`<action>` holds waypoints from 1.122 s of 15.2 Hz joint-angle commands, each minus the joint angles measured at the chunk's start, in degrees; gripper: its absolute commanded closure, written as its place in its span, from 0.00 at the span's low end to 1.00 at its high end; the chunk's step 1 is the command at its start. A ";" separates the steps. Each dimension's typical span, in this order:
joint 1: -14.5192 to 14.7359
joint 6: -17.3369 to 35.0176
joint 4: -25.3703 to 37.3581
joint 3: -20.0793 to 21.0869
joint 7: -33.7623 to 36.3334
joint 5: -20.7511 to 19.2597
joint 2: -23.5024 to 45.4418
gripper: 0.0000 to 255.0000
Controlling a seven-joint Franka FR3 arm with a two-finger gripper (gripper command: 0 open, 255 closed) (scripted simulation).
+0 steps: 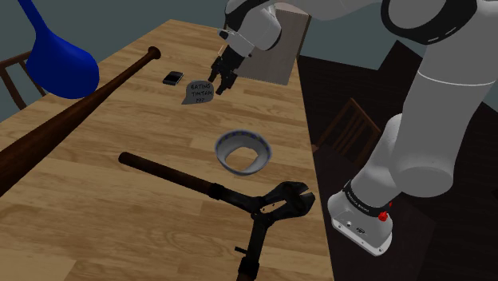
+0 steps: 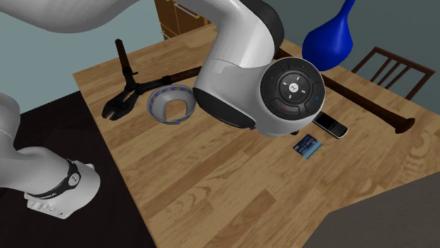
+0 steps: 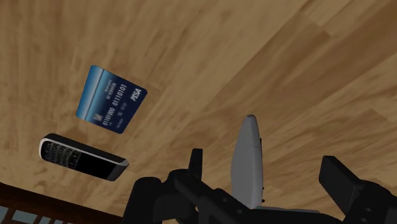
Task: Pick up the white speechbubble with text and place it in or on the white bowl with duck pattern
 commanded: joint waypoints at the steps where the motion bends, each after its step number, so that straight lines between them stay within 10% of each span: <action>1: 0.00 0.01 0.01 0.00 0.00 0.01 0.01 0.00; 2: 0.00 0.01 0.01 0.00 0.00 0.01 0.01 1.00; 17: 0.41 -2.55 1.27 -0.75 3.19 -2.84 -2.43 1.00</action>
